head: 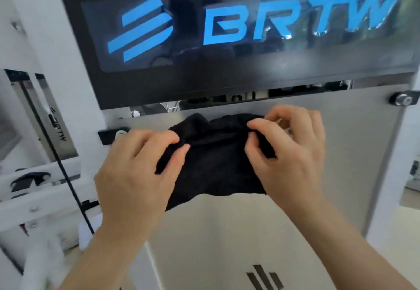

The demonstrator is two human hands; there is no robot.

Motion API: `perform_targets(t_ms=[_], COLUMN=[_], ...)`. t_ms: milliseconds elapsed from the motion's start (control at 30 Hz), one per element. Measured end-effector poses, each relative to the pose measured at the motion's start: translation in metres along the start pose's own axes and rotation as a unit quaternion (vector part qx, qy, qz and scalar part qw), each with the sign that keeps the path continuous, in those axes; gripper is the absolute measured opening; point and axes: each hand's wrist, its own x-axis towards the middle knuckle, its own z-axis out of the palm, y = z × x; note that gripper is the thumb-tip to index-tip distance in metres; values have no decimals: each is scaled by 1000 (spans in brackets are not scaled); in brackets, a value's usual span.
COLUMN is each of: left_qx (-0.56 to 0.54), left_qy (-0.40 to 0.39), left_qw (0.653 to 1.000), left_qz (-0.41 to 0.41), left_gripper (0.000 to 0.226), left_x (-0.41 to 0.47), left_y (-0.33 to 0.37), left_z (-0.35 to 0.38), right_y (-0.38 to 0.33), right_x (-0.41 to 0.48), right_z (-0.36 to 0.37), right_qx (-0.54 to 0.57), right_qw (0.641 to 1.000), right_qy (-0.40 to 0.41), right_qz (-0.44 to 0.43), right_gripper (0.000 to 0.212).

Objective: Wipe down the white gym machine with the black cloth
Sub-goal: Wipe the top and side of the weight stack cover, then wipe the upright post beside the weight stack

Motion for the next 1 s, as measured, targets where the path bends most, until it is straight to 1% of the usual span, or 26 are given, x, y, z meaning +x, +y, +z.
perform_targets(t_ms=[33,67,100,133,167,233,333,400,433,467,500,567,633,667,733,800,867,933,1000], left_qx=[66,105,119,118,113,111,106,112,109,107,112,135,138,139,159,185,180,179,189], left_qy=[41,68,84,85,68,7,-90,-160,-184,-187,-170,-91,-20,-3,4,-15,-43,-66,-68], left_qw=[995,987,982,980,980,982,977,966,962,962,965,975,982,984,983,976,971,968,970], left_qz=[60,97,119,138,147,150,162,170,169,166,163,150,127,111,86,110,150,161,140], left_gripper=[6,4,9,21,32,43,46,50,51,50,48,45,51,55,57,51,50,52,48], left_x=[-2,-4,-6,-11,-16,-38,-98,-139,-149,-150,-141,-102,-50,-26,2,4,-4,-5,-3], left_y=[-4,-6,-6,-4,-2,-4,-13,-16,-16,-15,-14,-5,9,18,40,61,80,89,81], left_z=[7,12,18,24,29,38,44,43,42,40,39,37,38,41,52,65,78,81,73], right_y=[1,1,0,0,0,4,15,19,20,19,18,13,13,16,28,49,68,74,57], right_x=[-3,-8,-12,-16,-23,-48,-111,-146,-152,-148,-136,-91,-37,-15,5,-5,-21,-27,-21], right_z=[5,10,14,17,20,21,12,5,3,2,2,2,6,8,11,5,-6,-11,-6], right_qx=[-14,-12,-4,1,2,0,-14,-22,-20,-15,-12,-12,-21,-31,-60,-86,-115,-132,-115], right_qw=[1000,1000,1000,1000,999,998,987,978,975,975,977,987,995,996,994,991,989,990,992], right_qy=[10,11,10,10,8,-19,-115,-168,-183,-184,-171,-109,-31,4,47,57,57,53,53], right_qz=[-17,-25,-26,-27,-31,-59,-110,-122,-123,-124,-125,-116,-90,-81,-82,-84,-69,-25,27], right_gripper=[14,19,25,30,31,30,23,26,29,31,33,32,29,29,31,33,36,39,43])
